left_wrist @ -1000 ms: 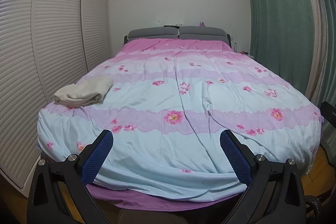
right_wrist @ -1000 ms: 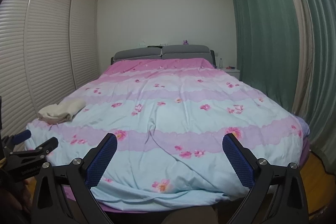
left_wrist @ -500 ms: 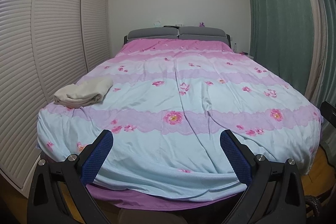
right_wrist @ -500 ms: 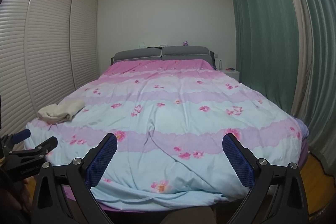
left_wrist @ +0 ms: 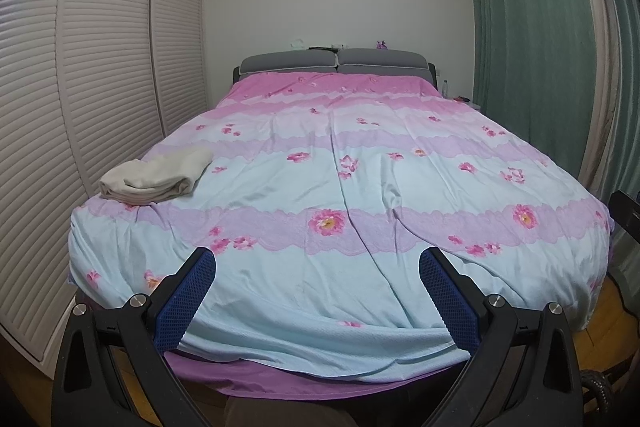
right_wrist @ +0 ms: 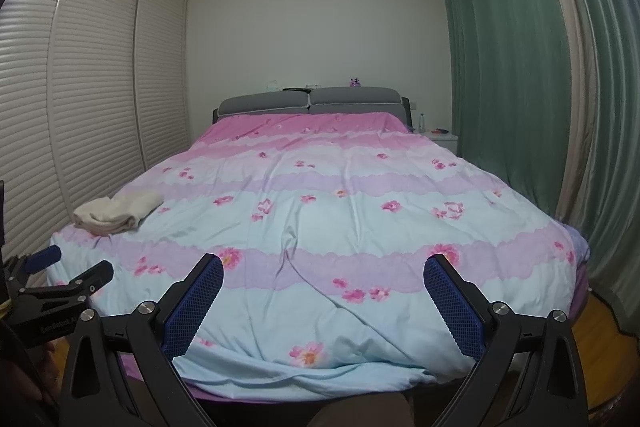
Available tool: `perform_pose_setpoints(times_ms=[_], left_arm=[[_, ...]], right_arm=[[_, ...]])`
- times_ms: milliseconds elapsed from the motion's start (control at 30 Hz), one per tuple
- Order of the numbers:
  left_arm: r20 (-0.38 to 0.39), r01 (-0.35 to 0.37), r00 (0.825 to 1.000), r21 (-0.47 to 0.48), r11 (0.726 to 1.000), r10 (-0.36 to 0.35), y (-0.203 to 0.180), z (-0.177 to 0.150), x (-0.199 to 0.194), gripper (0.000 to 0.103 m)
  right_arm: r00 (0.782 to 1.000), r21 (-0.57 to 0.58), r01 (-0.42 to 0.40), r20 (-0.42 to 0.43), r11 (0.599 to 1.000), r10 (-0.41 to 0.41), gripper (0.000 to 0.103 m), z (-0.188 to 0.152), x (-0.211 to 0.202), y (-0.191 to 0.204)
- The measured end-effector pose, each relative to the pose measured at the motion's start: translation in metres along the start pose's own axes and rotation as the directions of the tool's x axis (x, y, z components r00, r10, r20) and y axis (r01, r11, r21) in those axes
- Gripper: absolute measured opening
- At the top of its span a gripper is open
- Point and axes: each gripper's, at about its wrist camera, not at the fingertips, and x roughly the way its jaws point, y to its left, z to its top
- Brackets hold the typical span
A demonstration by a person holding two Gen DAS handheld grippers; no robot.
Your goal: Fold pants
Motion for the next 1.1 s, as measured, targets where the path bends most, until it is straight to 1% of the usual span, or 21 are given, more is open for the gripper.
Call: perform_pose_setpoints(times_ms=[567, 700, 1100], left_arm=[[-0.002, -0.005, 1.0, 0.004, 1.0, 0.005, -0.0008, 0.0011, -0.0007, 0.103], [-0.013, -0.005, 1.0, 0.001, 1.0, 0.005, -0.0002, 0.001, 0.0003, 0.103], [-0.019, 0.02, 1.0, 0.031, 0.999, -0.02, -0.0052, -0.002, -0.0012, 0.103]], right_arm=[[1.0, 0.001, 0.005, -0.002, 1.0, -0.005, 0.101, -0.0011, 0.0, 0.0023], [1.0, 0.001, 0.002, -0.002, 1.0, -0.002, 0.101, -0.0003, 0.0004, 0.0014], [1.0, 0.001, -0.005, -0.003, 1.0, 0.005, 0.101, 0.0005, -0.0003, 0.0025]])
